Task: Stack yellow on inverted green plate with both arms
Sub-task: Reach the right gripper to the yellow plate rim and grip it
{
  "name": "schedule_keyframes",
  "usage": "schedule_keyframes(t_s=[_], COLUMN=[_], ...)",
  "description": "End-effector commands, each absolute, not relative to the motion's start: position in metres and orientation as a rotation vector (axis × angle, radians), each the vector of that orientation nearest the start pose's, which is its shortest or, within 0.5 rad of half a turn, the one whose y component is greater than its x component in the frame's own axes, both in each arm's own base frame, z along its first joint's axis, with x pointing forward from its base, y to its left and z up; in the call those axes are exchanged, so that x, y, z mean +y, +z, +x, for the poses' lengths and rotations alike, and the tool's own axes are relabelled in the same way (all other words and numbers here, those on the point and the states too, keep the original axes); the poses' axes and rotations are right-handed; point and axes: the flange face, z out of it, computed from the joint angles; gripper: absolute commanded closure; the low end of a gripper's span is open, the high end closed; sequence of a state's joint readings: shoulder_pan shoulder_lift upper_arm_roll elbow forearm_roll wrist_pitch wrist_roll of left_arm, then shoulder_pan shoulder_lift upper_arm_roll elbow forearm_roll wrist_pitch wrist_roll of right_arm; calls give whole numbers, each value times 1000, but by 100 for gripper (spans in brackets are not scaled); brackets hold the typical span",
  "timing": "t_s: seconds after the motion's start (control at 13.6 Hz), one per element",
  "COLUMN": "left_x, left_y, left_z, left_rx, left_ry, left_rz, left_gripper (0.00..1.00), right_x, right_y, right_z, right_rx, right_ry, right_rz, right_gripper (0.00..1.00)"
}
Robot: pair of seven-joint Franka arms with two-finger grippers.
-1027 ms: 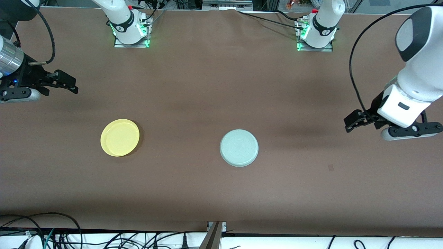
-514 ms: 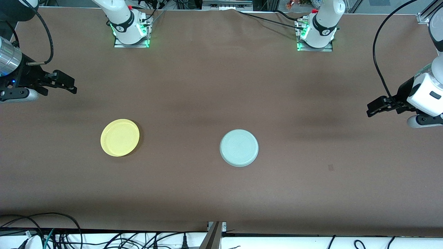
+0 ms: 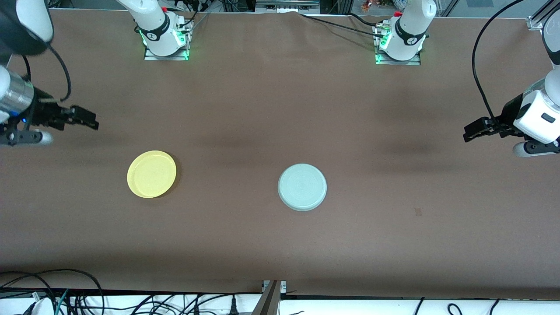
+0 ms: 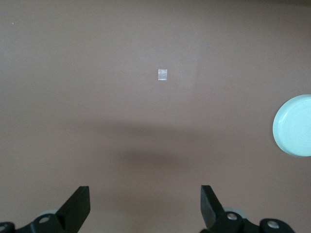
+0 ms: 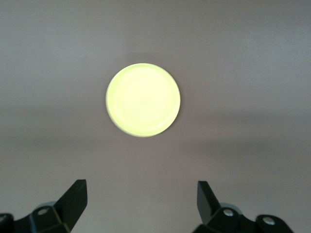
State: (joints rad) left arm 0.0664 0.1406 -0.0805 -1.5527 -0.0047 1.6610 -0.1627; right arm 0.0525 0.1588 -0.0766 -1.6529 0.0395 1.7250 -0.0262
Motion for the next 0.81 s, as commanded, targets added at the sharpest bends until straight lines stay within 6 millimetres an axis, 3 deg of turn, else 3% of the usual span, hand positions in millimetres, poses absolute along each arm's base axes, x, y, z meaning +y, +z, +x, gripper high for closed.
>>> schedule_keyframes(t_s=[0.0,0.22,0.37,0.66,0.73], left_x=[-2,8,8,7,7], left_y=[567,563,563,561,561], left_z=[614,616,616,617,617], left_rx=[-237,-254,-253,-252,-250], left_ry=[41,52,52,55,55], left_rz=[-3197,-3194,-3190,-3195,-3195], left_gripper=[0,0,0,0,0], right_x=[-36,-39,-52,-56,-57], right_y=[431,358,310,231,213], right_z=[630,652,658,630,624], right_rx=[65,76,126,209,189], right_ry=[216,220,222,96,51], right_rz=[-3095,-3106,-3094,-3056,-3068], right_gripper=[0,0,0,1,17])
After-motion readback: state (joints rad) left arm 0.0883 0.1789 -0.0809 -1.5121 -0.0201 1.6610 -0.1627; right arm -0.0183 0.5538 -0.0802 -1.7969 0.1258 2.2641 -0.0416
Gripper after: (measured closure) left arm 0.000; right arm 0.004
